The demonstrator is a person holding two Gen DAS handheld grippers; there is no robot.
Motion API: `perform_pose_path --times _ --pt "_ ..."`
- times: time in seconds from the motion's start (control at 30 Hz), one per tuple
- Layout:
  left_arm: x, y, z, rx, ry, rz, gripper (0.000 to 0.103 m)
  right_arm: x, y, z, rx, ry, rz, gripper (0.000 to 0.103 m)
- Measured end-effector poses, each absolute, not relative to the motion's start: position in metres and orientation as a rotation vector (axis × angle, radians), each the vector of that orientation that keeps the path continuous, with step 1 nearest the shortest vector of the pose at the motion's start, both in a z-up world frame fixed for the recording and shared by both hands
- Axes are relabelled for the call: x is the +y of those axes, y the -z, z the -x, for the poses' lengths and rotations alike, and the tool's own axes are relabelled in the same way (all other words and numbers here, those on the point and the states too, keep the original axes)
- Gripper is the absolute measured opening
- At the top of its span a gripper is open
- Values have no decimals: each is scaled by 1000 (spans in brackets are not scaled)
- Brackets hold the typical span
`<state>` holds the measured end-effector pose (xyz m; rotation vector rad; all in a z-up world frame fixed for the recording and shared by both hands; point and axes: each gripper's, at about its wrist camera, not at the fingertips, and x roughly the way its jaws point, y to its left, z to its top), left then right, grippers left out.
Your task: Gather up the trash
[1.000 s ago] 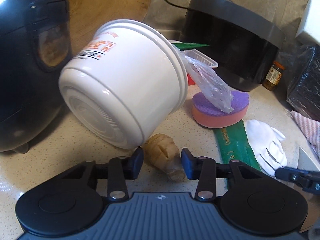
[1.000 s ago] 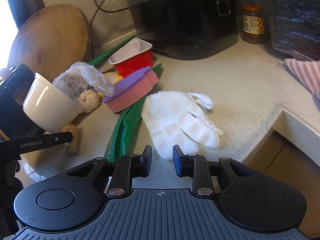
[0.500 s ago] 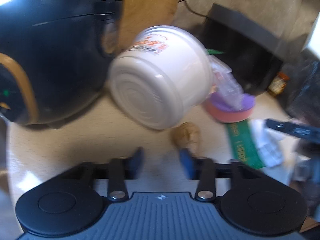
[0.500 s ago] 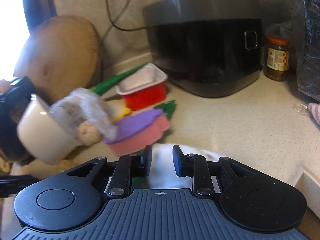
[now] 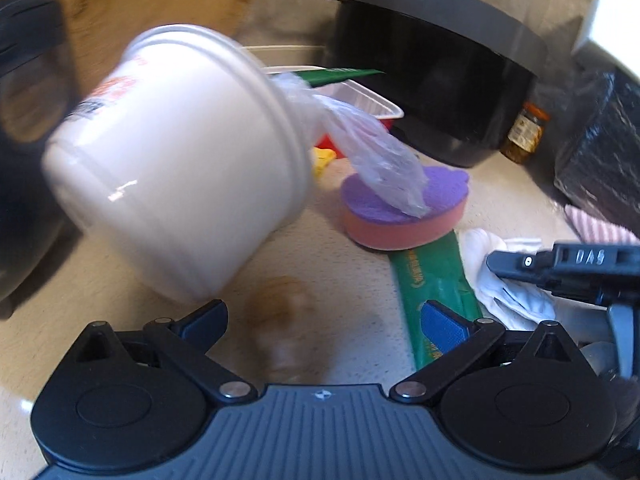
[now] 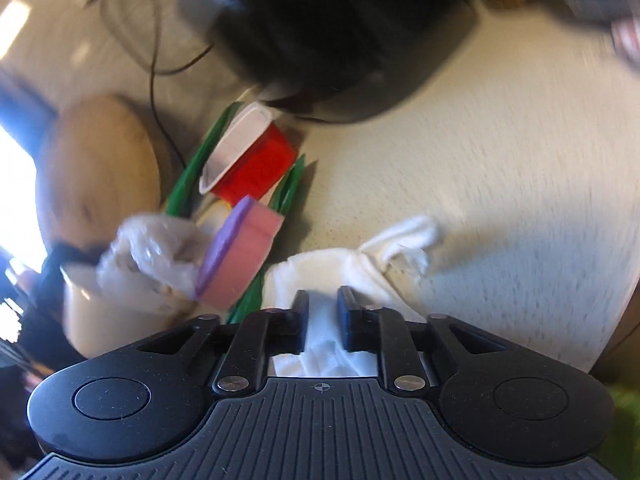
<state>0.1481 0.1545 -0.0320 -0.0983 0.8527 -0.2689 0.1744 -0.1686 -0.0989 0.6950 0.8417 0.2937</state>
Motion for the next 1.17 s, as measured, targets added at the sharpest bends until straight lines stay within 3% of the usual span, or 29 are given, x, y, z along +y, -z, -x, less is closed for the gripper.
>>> perform_pose_path --times 0.13,0.23,0.3,0.37,0.47,0.6,0.77,1.17 --pt "145 37 -154 867 279 48 101 -176 105 -171 849 -361 -721 10" --pt "139 38 -154 871 236 12 78 -168 98 -167 836 -359 -636 10" --pt "138 34 -153 870 213 22 57 -157 87 -165 836 -326 -539 10" --pt "144 31 -148 867 209 46 47 -143 73 -159 804 -274 -369 17" --pt "154 30 -142 867 206 76 34 -117 53 -146 684 -210 -55 17" --pt "167 29 -127 872 208 115 34 -103 48 -150 673 -253 162 16" --pt "185 27 -107 876 185 160 34 -95 46 -163 749 -300 158 16" --pt "205 26 -92 868 169 230 34 -103 33 -153 779 -396 -175 18"
